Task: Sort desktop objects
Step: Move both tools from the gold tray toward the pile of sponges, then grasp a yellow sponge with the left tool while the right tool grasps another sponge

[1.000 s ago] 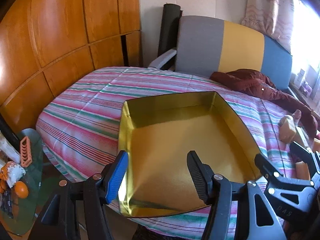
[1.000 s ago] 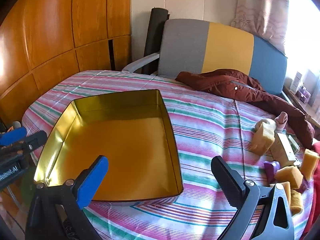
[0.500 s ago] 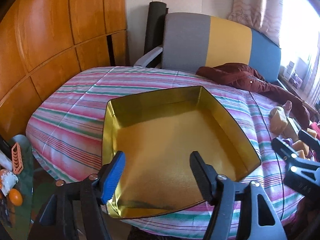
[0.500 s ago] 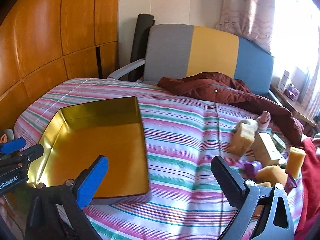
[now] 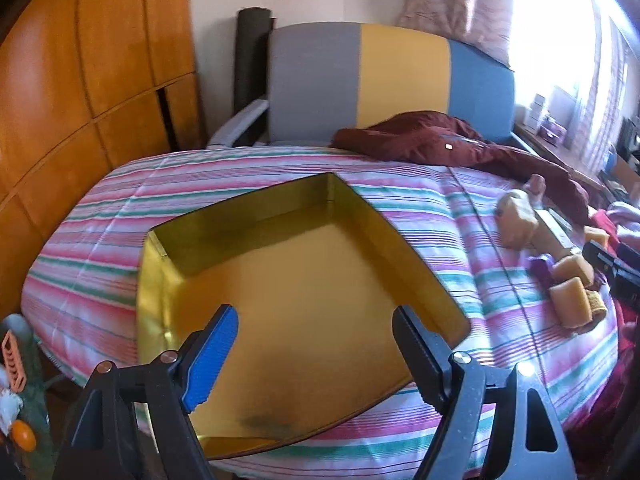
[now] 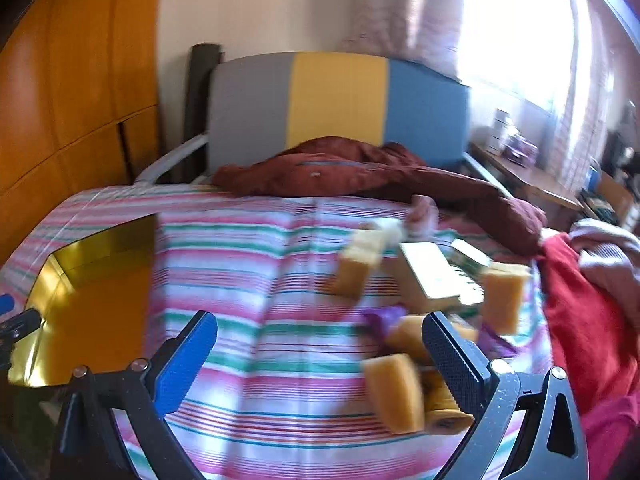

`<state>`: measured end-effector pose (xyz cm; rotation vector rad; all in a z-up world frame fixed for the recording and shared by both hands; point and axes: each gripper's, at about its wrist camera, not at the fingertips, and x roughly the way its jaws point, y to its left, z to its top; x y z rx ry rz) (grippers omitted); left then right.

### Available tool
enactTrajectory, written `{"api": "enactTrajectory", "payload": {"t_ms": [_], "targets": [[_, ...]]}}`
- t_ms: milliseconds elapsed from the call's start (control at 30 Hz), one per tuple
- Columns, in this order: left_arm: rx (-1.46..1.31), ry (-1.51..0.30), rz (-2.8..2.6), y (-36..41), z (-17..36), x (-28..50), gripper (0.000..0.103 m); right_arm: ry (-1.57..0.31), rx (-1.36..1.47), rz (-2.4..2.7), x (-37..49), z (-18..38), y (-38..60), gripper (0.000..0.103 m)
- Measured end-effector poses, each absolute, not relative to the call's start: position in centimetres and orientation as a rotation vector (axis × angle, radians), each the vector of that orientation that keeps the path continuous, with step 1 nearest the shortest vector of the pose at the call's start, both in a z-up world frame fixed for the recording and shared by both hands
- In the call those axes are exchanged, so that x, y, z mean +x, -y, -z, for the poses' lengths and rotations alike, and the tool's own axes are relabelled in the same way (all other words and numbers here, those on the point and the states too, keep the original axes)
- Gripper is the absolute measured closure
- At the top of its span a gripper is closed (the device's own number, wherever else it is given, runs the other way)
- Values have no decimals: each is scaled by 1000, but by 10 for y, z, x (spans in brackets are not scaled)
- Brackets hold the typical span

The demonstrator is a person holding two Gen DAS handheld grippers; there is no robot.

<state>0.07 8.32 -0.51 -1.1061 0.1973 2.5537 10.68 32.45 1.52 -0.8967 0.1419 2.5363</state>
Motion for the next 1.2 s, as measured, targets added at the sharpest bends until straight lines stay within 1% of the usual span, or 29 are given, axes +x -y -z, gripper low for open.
{"api": "enactTrajectory", "payload": {"t_ms": [333, 467, 567, 633, 700, 833, 900, 1033, 1200], "targets": [[-1121, -218, -2321, -141, 5, 4, 22, -300, -772, -2333, 150, -35, -436, 0], [-1115, -298, -2206, -176, 9, 17, 22, -360, -749, -2277, 161, -29, -476, 0], [-1125, -309, -2093, -204, 13, 25, 22, -427, -722, -2303, 171, -22, -493, 0], [-1133, -299, -2027, -220, 14, 29, 22, -490, -703, -2332, 178, -13, -499, 0], [-1126, -296, -1972, -239, 15, 33, 22, -654, -699, -2342, 183, -4, -513, 0], [-1112, -258, -1877, -278, 15, 39, 22, -799, -657, -2341, 191, 1, -526, 0], [-1101, -276, -1865, -295, 18, 41, 21, -867, -642, -2346, 195, 3, -530, 0], [-1121, -300, -1809, -329, 29, 43, 21, -895, -652, -2369, 193, 5, -530, 0], [-1164, -260, -1754, -355, 48, 38, 22, -879, -664, -2483, 185, 0, -518, 0]]}}
